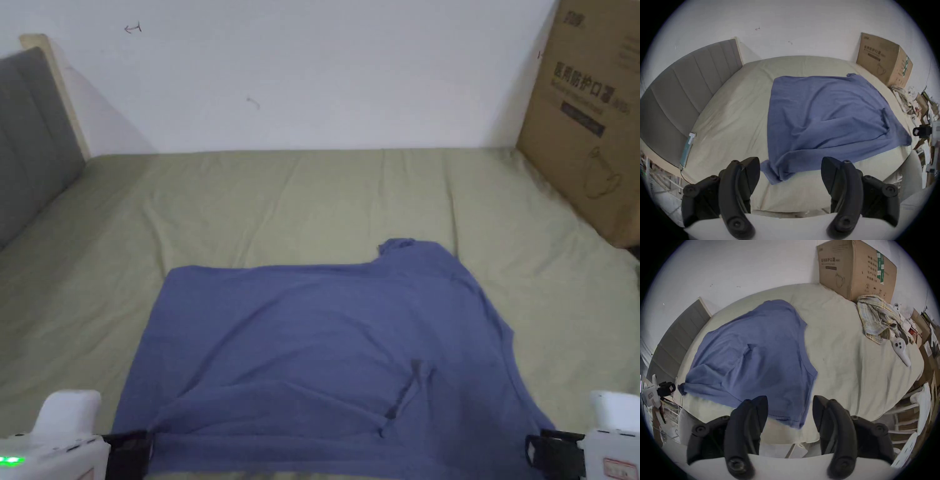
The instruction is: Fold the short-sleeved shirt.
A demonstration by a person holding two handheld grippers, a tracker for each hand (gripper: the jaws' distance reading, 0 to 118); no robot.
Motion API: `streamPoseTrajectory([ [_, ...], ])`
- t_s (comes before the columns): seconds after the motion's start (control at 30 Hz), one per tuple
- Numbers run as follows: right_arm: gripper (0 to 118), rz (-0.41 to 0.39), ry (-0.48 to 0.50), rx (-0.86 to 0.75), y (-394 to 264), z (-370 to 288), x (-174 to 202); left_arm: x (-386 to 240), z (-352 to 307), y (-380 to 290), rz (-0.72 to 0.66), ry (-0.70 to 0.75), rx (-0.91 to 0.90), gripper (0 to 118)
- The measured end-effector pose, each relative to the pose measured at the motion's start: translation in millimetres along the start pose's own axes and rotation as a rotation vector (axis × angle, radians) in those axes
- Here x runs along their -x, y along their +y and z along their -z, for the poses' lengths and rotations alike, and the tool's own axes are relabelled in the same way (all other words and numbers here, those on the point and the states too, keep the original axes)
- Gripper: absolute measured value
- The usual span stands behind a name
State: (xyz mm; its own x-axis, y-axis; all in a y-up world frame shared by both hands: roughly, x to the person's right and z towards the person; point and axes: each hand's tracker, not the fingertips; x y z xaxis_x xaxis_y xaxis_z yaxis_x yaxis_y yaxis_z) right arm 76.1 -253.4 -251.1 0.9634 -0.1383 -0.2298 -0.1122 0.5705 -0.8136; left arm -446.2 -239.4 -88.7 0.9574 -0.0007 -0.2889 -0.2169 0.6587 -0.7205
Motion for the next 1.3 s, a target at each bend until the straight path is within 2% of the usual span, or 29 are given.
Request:
streamPoseTrajectory([
  [0.03, 0, -0.018, -0.002, -0.016, -2, -2, 5, 0, -3, -4, -0.008, -0.018, 0.003, 17],
  [0.07, 0, -0.030, -0.015, -0.012, -4, -1, 9, -3, -5, -9, -0.010, -0.030, 0.003, 0],
  [0.17, 0, -0.037, 0.025, 0.028, -13, 9, 14, -5, -3, -19, -0.002, -0.014, 0.048, 0],
  [0.33, 0, -0.016, 0.027, 0.069, -19, 21, 17, -4, -2, -31, 0.013, 0.012, 0.058, 0],
  [0.37, 0, -0.012, 0.032, 0.071, -19, 22, 17, -3, -1, -32, 0.003, 0.028, 0.042, 6],
  [0.43, 0, -0.017, 0.033, 0.079, -19, 23, 18, 3, 4, -28, -0.010, 0.047, 0.083, 72],
  [0.47, 0, -0.024, 0.031, 0.085, -19, 24, 19, 3, 8, -30, -0.011, 0.051, 0.087, 94],
  [0.5, 0, -0.028, 0.027, 0.091, -19, 26, 19, 5, 12, -29, -0.004, 0.058, 0.085, 101],
  [0.63, 0, -0.022, 0.019, 0.103, -19, 27, 17, 20, 32, -18, -0.028, 0.089, 0.072, 99],
  [0.73, 0, -0.015, 0.013, 0.112, -19, 28, 13, 37, 45, -11, -0.147, 0.030, 0.049, 98],
  [0.77, 0, -0.013, 0.010, 0.116, -20, 29, 12, 41, 49, -11, -0.169, 0.007, 0.052, 96],
  [0.8, 0, -0.010, 0.006, 0.121, -20, 29, 12, 42, 52, -11, -0.177, -0.002, 0.069, 74],
  [0.87, 0, -0.002, 0.005, 0.136, -22, 29, 11, 40, 54, -13, -0.152, -0.015, 0.055, 10],
  [0.9, 0, 0.002, 0.005, 0.140, -23, 29, 11, 37, 56, -15, -0.138, -0.001, 0.054, 5],
  [0.97, 0, 0.002, 0.007, 0.150, -25, 29, 11, 35, 58, -17, -0.146, -0.040, 0.087, 5],
  [1.1, 0, 0.041, 0.028, 0.146, -26, 27, 3, 29, 54, -20, -0.148, -0.018, 0.080, 5],
  [1.2, 1, 0.031, 0.039, 0.119, -25, 20, -1, 29, 50, -19, -0.143, -0.014, 0.078, 5],
  [1.23, 10, 0.016, 0.032, 0.106, -24, 18, -1, 28, 50, -18, -0.132, -0.010, 0.079, 5],
  [1.27, 27, 0.003, 0.019, 0.095, -23, 18, -2, 25, 46, -16, -0.120, -0.002, 0.080, 5],
  [1.3, 50, -0.007, 0.006, 0.089, -21, 18, -3, 23, 45, -15, -0.112, 0.003, 0.079, 5],
])
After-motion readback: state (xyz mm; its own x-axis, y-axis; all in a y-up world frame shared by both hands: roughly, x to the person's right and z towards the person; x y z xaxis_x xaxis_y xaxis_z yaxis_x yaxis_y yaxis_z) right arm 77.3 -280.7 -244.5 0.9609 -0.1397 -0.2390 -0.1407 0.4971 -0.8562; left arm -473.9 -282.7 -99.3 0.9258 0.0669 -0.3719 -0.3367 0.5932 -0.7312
